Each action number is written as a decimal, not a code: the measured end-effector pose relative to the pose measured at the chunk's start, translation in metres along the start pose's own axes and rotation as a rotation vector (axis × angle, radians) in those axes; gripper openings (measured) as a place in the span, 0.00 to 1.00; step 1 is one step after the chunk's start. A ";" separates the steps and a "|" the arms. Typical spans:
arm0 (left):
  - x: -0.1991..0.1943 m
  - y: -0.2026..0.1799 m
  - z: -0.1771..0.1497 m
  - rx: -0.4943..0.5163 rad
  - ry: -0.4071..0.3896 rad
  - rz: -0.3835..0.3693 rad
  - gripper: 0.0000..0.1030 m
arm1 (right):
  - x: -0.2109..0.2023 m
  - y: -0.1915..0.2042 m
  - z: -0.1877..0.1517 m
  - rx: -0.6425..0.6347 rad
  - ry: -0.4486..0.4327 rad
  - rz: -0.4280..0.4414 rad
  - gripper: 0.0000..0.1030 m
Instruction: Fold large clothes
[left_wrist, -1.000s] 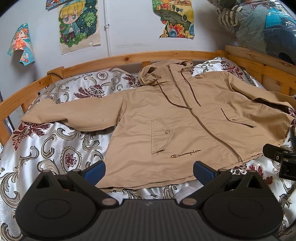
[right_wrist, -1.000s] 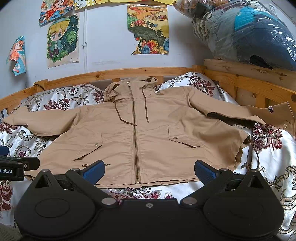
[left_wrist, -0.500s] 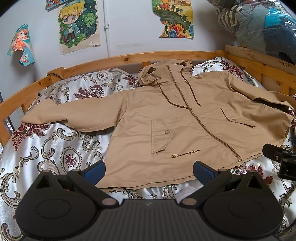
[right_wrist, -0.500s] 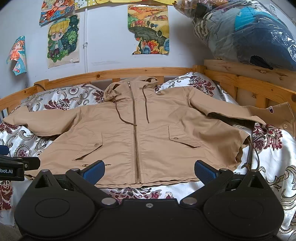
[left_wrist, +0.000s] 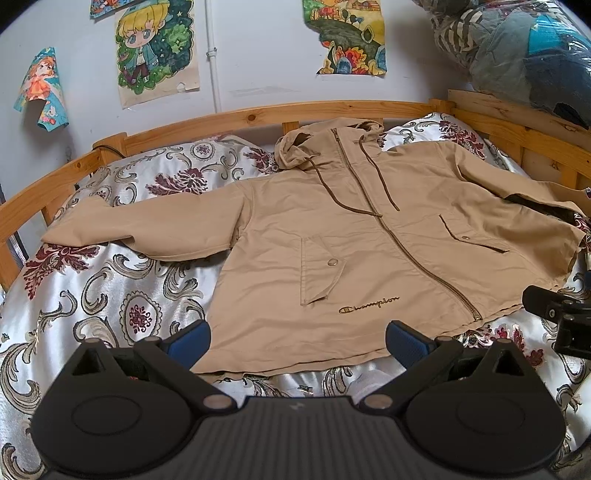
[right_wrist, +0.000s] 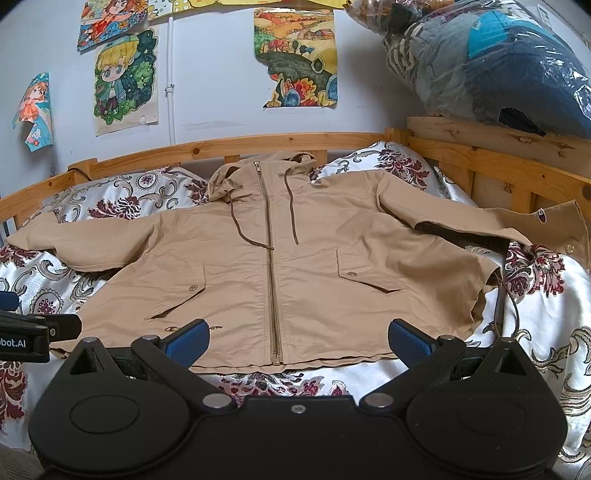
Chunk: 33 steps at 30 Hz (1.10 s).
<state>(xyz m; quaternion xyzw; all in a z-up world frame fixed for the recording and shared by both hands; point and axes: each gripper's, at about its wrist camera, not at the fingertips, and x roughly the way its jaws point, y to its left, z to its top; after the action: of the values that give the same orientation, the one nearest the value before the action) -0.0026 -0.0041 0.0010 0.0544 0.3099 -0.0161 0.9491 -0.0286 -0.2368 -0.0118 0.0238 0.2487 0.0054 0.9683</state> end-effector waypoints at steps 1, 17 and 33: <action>0.000 0.000 0.000 0.000 0.000 0.000 1.00 | 0.000 0.001 0.000 0.000 -0.001 -0.001 0.99; 0.000 -0.001 0.000 -0.001 0.001 0.000 1.00 | -0.004 0.010 0.002 0.000 0.001 0.000 0.99; 0.012 0.003 0.006 -0.006 0.082 -0.045 1.00 | 0.016 -0.013 0.001 0.188 0.191 -0.035 0.99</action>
<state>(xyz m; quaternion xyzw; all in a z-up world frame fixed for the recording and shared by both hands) 0.0108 -0.0019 -0.0009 0.0454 0.3497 -0.0341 0.9351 -0.0142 -0.2498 -0.0189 0.1097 0.3393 -0.0326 0.9337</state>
